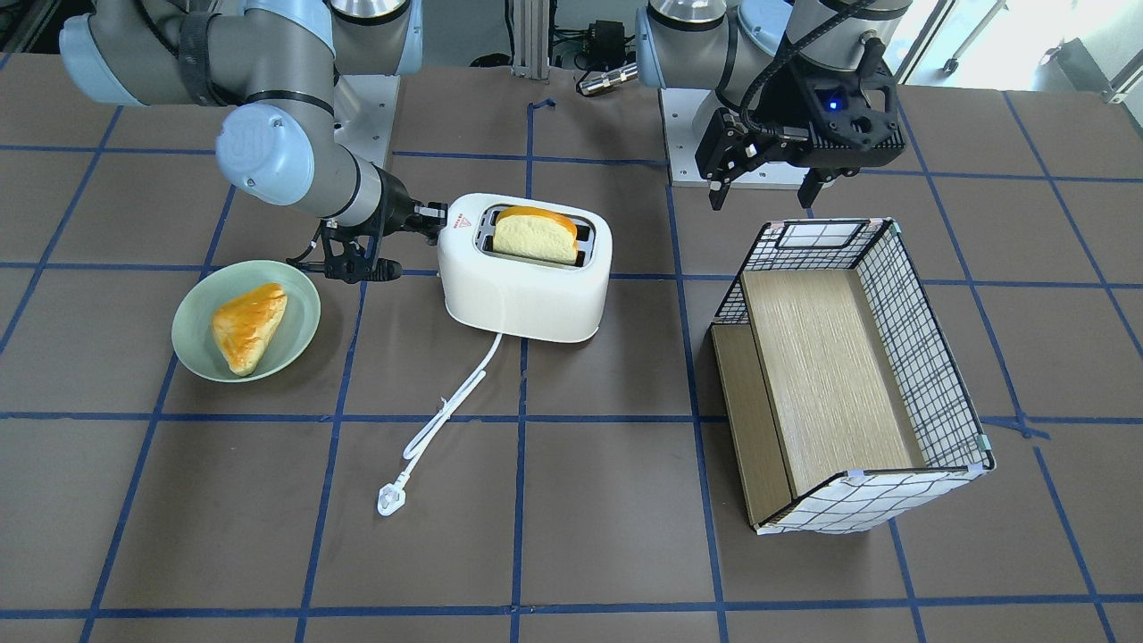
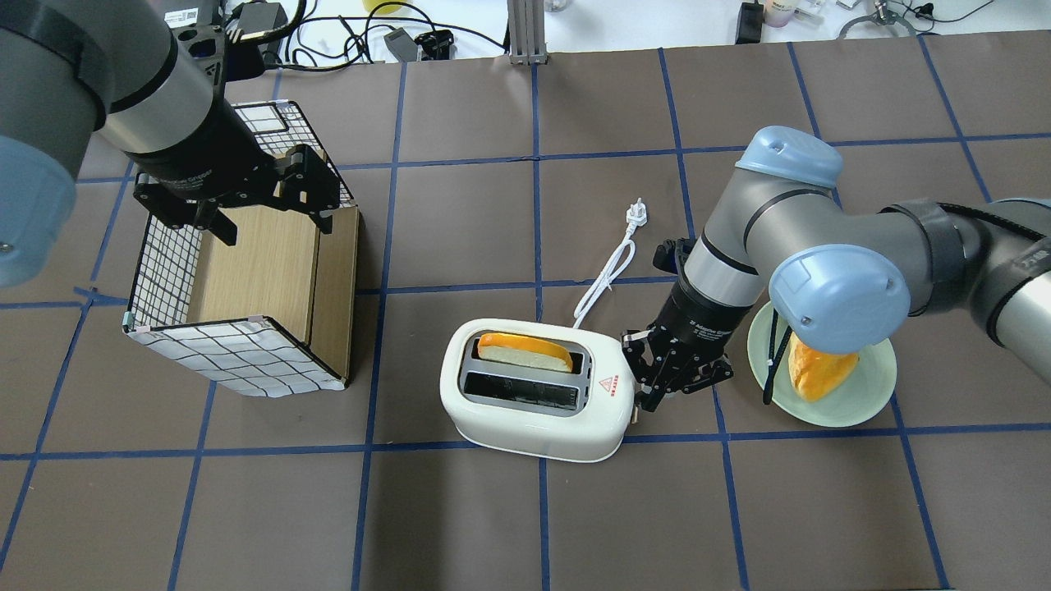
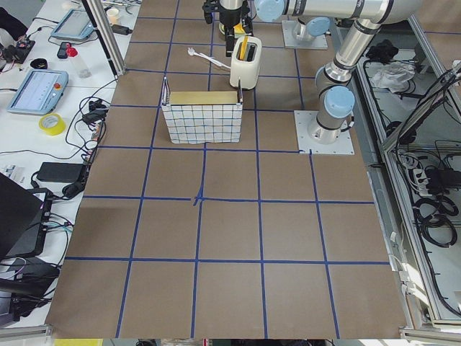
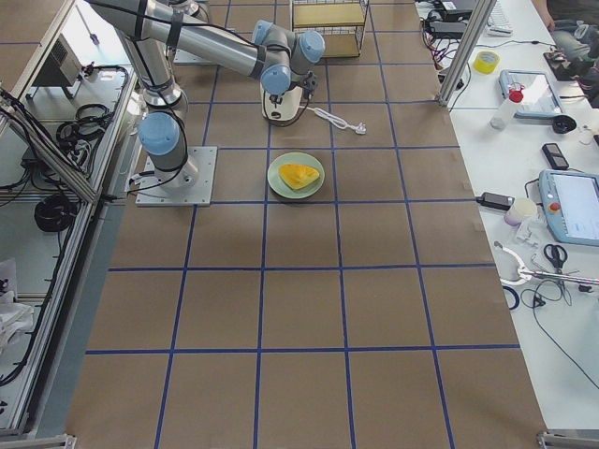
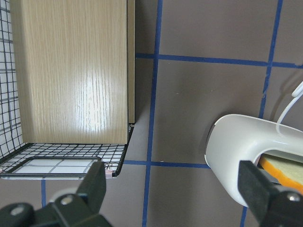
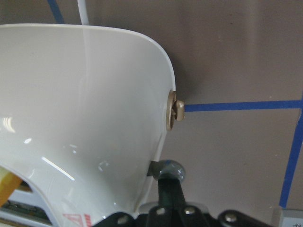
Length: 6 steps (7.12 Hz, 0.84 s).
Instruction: Press toaster with right arm
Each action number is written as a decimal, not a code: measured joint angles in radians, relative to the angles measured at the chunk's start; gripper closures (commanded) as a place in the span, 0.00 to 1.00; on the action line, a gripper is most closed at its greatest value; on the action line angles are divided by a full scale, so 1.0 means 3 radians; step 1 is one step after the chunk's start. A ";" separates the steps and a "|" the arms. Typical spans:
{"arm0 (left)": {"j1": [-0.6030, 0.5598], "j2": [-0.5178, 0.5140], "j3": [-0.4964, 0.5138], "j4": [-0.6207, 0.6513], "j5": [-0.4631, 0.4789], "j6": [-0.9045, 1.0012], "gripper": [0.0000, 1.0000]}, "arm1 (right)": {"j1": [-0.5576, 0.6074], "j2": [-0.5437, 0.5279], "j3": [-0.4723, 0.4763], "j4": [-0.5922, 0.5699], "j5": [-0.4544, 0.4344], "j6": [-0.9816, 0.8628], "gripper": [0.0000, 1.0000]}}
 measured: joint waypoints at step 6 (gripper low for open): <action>0.0000 0.0000 0.0000 0.0000 0.0000 0.0000 0.00 | -0.0005 -0.0051 -0.0175 -0.0024 -0.0121 0.0176 0.00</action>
